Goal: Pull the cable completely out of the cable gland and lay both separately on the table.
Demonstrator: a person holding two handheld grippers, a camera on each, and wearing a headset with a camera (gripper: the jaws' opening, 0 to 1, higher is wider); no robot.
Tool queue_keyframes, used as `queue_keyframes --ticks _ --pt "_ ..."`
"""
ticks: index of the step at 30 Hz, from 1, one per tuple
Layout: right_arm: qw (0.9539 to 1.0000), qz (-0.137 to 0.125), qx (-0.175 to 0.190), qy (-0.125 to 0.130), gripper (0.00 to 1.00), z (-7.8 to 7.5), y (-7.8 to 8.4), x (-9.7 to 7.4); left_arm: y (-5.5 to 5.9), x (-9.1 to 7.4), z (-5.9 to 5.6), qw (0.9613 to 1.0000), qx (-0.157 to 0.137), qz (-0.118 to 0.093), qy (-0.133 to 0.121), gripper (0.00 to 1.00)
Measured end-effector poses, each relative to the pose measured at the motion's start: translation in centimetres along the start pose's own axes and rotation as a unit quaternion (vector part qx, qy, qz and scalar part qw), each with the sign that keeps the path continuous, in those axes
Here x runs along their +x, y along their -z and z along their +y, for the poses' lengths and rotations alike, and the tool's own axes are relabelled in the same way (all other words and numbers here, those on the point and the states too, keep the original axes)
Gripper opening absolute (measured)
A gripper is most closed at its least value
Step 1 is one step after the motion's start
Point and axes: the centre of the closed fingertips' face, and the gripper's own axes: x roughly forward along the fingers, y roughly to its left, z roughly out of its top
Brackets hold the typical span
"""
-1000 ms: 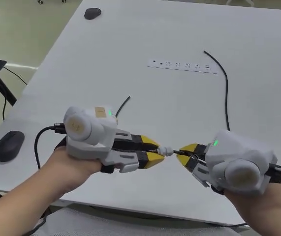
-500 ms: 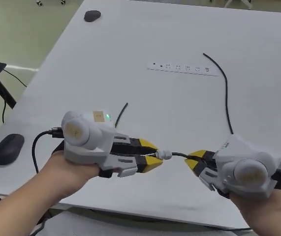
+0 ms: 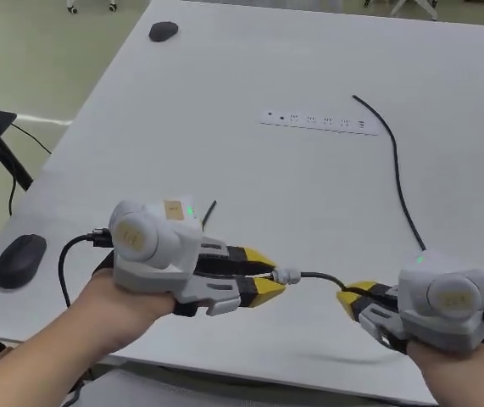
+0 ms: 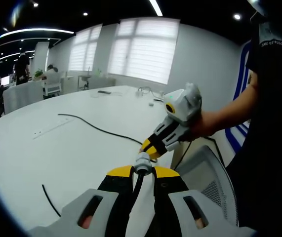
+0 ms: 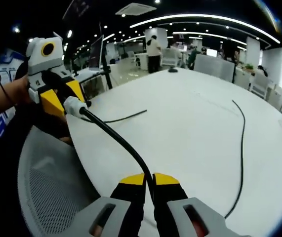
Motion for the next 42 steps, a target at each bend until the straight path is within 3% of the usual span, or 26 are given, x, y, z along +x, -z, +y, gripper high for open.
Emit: queue_keyframes --ticks 5,31,36,42 --pt "0.9997 0.01 0.022 0.009 0.0 -0.1 0.7 0.0 0.0 0.1 0.1 1.0 0.002 0.001 0.0 0.15" --pt "1.0 0.005 -0.003 0.003 0.06 -0.1 1.0 -1.1 0.1 0.3 0.6 0.9999 -0.011 0.006 -0.009 0.15" --pt "1.0 -0.001 -0.008 -0.003 0.14 0.1 -0.2 -2.0 0.0 0.2 0.7 0.9998 -0.015 0.006 -0.008 0.15" --pt "0.9978 -0.015 -0.06 -0.021 0.18 1.6 -2.9 -3.0 0.1 0.4 0.7 0.9999 -0.011 0.008 -0.007 0.15"
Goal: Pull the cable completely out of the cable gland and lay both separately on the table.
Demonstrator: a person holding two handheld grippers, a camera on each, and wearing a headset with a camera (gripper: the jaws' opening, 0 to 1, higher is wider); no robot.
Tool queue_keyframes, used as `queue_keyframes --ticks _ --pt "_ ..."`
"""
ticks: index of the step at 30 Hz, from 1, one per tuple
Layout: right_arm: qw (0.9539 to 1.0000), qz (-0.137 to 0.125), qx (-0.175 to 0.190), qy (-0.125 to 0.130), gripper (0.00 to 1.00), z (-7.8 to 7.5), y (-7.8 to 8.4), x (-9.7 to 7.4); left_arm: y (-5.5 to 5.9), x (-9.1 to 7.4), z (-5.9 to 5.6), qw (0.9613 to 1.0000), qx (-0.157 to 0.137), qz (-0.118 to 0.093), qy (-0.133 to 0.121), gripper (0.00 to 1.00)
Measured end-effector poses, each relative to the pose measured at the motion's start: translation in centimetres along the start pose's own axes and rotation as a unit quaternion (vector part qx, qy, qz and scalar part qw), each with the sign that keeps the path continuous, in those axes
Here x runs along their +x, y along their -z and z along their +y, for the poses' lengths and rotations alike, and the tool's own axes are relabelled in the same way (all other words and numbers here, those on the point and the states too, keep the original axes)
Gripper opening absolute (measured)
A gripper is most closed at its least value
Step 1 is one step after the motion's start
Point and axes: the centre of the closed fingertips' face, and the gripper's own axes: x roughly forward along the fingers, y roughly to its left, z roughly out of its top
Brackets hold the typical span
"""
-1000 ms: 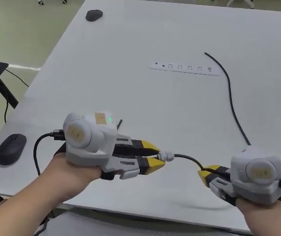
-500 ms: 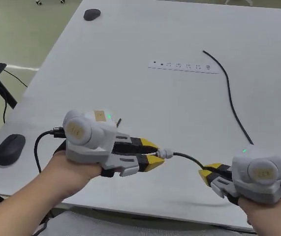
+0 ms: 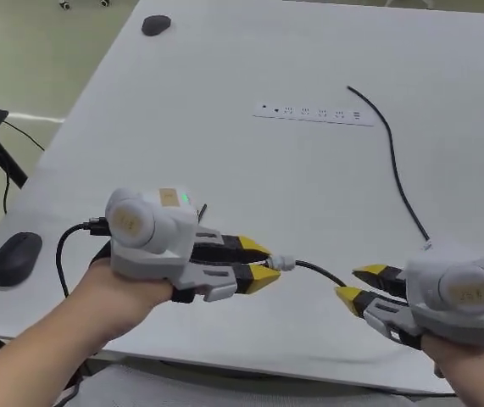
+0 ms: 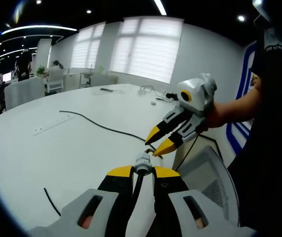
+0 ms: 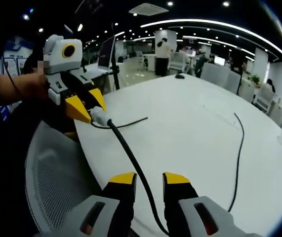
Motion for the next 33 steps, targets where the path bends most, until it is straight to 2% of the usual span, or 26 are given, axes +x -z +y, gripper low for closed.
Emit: queue_keyframes --ticks 6,8,11,17,23,29,33 --pt "0.9981 -0.015 -0.056 -0.022 0.2 1.7 -2.5 0.1 -0.1 0.1 -0.1 1.0 -0.001 0.0 0.004 0.15" --pt "0.9962 -0.02 -0.08 -0.029 0.2 2.3 -3.2 0.2 -0.1 0.2 -0.1 1.0 -0.001 0.0 0.006 0.15" --pt "0.9923 -0.024 -0.119 -0.026 0.17 2.8 -4.2 0.4 -0.1 0.3 -0.1 1.0 -0.002 0.001 0.006 0.15" --pt "0.9884 -0.018 -0.146 -0.039 0.14 3.7 -4.5 0.9 -0.1 0.3 0.0 1.0 -0.007 0.001 0.005 0.15" --pt "0.9857 -0.018 -0.161 -0.046 0.11 3.9 -4.7 1.3 0.0 0.4 0.1 0.9999 -0.011 0.002 0.004 0.15" --pt "0.9831 -0.014 -0.176 -0.05 0.03 3.9 -4.6 1.7 0.0 0.7 0.1 1.0 -0.005 0.003 0.004 0.15" --pt "0.9817 -0.018 -0.184 -0.046 0.02 3.7 -4.7 1.7 -0.2 0.7 0.3 1.0 -0.006 0.001 0.001 0.15"
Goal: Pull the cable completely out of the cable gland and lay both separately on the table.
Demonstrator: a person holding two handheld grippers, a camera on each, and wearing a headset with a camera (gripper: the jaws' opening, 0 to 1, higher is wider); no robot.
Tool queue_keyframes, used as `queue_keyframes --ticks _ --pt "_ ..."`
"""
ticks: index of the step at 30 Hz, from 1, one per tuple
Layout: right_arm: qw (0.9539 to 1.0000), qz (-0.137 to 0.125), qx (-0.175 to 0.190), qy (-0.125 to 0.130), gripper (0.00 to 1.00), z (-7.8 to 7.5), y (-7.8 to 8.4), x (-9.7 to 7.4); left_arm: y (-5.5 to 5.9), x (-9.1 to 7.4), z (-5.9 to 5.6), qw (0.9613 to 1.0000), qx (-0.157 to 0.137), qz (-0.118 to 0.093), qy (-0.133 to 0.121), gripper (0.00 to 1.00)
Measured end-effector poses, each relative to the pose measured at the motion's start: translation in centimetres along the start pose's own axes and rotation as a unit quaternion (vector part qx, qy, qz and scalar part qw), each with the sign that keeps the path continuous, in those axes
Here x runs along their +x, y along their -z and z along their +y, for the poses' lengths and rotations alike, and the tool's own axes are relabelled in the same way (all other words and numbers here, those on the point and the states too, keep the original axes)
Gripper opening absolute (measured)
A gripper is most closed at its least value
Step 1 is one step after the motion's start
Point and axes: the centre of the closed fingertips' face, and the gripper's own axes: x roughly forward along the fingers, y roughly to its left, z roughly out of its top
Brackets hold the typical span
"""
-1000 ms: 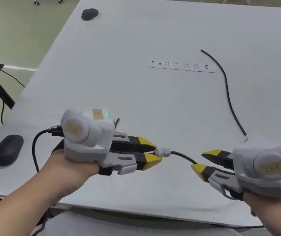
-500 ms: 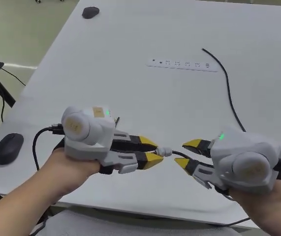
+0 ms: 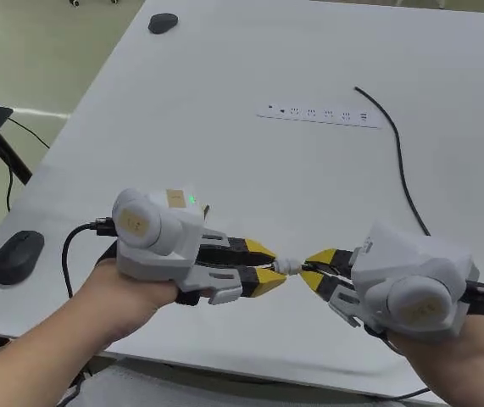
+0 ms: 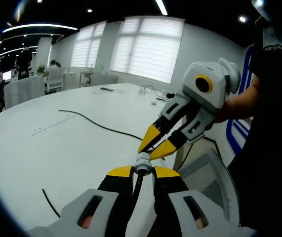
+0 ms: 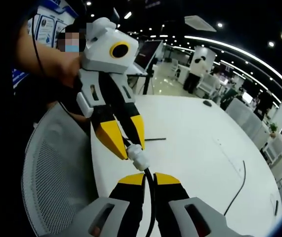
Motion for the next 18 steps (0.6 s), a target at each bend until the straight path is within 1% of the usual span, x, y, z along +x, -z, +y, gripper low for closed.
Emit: queue_keyframes --ticks 5,8,12,16,18 --pt "1.0 0.002 -0.002 0.002 0.01 -0.2 0.2 0.1 -0.1 0.1 0.0 1.0 0.002 0.002 0.0 0.15" --pt "0.9998 0.003 0.017 0.003 0.0 -0.4 0.3 0.1 -0.2 0.1 0.2 1.0 0.004 0.003 -0.001 0.15" --pt "0.9996 0.006 0.026 0.009 0.0 -0.7 0.7 0.2 -0.2 0.1 0.4 1.0 0.005 0.003 -0.003 0.15" --pt "0.9986 0.009 0.049 0.017 0.0 -1.2 1.5 0.1 -0.1 0.0 0.4 1.0 0.006 0.005 -0.004 0.15" --pt "0.9973 0.01 0.07 0.019 0.0 -1.4 1.9 0.1 -0.1 0.0 0.5 1.0 0.006 0.005 -0.004 0.15"
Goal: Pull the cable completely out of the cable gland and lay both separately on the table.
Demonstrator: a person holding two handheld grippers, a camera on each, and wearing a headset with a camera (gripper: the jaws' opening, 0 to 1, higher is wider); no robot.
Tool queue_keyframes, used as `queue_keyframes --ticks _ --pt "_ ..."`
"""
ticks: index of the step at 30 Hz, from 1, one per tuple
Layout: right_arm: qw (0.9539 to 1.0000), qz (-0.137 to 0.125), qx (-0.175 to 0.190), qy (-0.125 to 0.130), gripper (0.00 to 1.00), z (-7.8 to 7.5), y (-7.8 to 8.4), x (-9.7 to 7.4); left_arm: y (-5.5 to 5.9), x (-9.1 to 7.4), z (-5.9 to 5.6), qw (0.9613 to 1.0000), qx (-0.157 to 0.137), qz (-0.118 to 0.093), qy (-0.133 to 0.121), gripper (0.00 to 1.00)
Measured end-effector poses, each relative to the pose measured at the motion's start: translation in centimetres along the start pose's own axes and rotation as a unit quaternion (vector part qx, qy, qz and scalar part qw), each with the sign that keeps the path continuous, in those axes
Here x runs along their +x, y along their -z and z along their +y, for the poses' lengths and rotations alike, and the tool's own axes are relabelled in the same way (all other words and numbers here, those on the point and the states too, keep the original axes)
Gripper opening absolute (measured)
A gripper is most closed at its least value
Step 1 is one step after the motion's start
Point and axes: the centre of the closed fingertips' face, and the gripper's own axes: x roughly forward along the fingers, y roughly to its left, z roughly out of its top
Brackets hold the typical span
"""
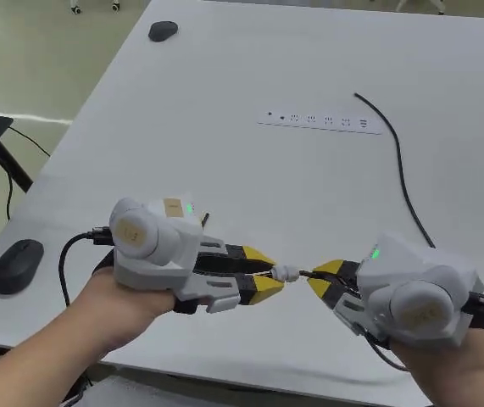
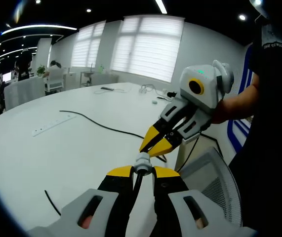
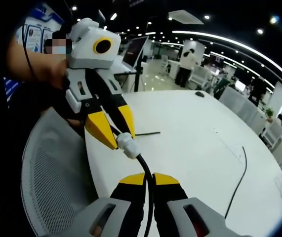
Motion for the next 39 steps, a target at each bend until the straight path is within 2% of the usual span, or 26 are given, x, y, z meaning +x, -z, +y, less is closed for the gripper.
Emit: queue_keyframes --ticks 9,11,14,19,24,26,27,31,33,35,39 --pt "0.9984 0.008 0.055 0.014 0.0 -1.4 2.0 0.2 0.0 0.1 0.1 1.0 0.0 -0.001 -0.001 0.15" --pt "0.996 0.015 0.086 0.018 0.0 -1.6 2.9 0.2 -0.1 0.1 0.1 1.0 0.0 -0.002 -0.001 0.15" --pt "0.9936 0.016 0.109 0.026 0.0 -2.2 3.6 0.2 -0.2 0.1 0.1 1.0 0.0 -0.004 -0.001 0.15" --pt "0.9868 0.026 0.156 0.034 0.0 -2.6 5.4 0.3 -0.1 0.2 -0.2 1.0 0.002 -0.003 0.002 0.15" --pt "0.9725 0.037 0.225 0.049 0.0 -2.9 7.6 0.5 -0.1 0.2 -0.4 1.0 0.003 -0.003 0.005 0.15" --pt "0.9615 0.043 0.266 0.053 0.0 -3.0 8.7 0.6 0.0 0.3 -0.5 1.0 0.003 -0.002 0.006 0.15" --pt "0.9582 0.047 0.277 0.055 0.0 -2.9 9.0 0.6 0.0 0.3 -0.5 1.0 0.002 -0.001 0.007 0.15" --pt "0.9511 0.055 0.301 0.044 0.0 -2.4 9.9 1.1 0.3 0.5 -0.6 1.0 0.003 0.004 0.008 0.15" --pt "0.9529 0.055 0.295 0.047 0.0 -2.4 9.7 1.1 0.4 0.6 -0.6 0.9999 0.005 0.006 0.009 0.15" --pt "0.9576 0.054 0.279 0.049 0.0 -2.4 9.6 1.0 0.4 0.5 -0.6 0.9999 0.004 0.005 0.009 0.15" --pt "0.9611 0.053 0.267 0.049 0.0 -2.4 9.3 0.9 0.3 0.4 -0.4 1.0 0.003 0.004 0.006 0.15"
